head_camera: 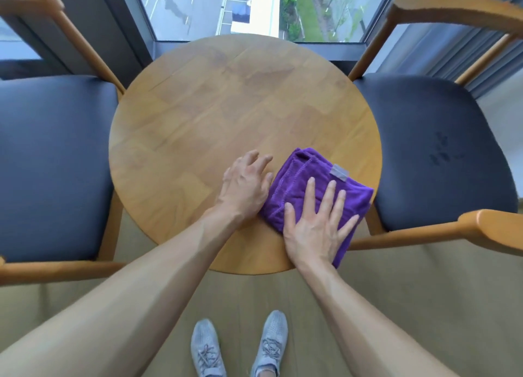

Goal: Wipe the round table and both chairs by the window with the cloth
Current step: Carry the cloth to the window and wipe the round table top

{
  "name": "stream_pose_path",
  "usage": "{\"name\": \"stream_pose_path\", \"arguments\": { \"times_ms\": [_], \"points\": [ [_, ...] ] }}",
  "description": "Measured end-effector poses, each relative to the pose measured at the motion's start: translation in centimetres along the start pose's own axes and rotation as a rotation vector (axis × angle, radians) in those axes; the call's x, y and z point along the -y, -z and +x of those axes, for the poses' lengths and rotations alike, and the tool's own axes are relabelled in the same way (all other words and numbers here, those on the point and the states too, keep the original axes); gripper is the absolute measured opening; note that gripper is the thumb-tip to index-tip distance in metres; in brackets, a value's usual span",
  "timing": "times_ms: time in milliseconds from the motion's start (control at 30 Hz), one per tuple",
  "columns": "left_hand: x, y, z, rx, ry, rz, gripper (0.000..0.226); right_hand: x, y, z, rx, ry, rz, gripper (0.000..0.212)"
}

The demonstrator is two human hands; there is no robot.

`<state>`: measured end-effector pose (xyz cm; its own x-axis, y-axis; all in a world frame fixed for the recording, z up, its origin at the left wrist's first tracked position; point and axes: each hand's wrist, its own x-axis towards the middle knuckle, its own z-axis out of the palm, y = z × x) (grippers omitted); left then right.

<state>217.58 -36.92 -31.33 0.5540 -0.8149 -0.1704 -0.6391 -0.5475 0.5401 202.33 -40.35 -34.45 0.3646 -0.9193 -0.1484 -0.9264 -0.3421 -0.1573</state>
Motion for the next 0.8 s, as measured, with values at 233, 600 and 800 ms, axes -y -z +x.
{"name": "stream_pose_path", "arguments": {
  "times_ms": [233, 600, 800],
  "points": [
    [3.2, 1.8, -3.7, -0.149, -0.124, -0.29, 0.033, 8.5, 1.0, -4.6, 0.195, -0.088, 0.233, 0.055],
    [-0.4, -6.6, -7.0, -0.018, -0.012, 0.419, 0.101, -0.5, 2.6, 5.6, -0.014, 0.053, 0.108, 0.043],
    [8.2, -1.3, -7.8, 0.007, -0.232, 0.531, 0.089, -1.0, 0.8, 6.1, -0.094, 0.121, -0.031, 0.049]
  ]
}}
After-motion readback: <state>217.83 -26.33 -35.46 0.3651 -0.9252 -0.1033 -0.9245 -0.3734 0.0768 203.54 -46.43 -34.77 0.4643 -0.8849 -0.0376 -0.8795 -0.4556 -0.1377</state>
